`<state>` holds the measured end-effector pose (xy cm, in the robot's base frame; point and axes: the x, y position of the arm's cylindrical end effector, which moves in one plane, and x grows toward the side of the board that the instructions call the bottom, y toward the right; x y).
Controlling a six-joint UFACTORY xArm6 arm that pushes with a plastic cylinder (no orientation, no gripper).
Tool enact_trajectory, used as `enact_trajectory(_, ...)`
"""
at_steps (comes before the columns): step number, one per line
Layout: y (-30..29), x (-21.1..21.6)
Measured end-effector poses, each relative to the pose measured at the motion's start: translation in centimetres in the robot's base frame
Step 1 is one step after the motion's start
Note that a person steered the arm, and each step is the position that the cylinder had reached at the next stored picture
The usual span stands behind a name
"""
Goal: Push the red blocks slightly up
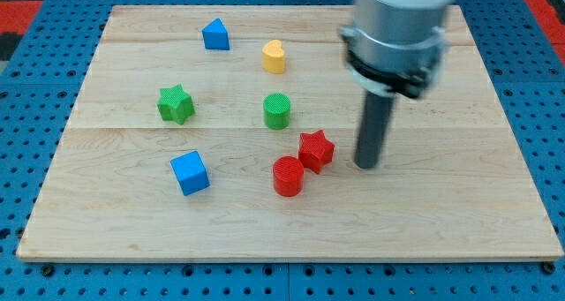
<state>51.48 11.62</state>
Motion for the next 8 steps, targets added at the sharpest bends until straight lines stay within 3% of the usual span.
enact_trajectory(2, -5.9, 6.6)
enact_trajectory(3, -7.3, 6.6)
enact_trajectory(7, -8.3, -2.5)
enact_trajectory(8, -5.6, 4.6)
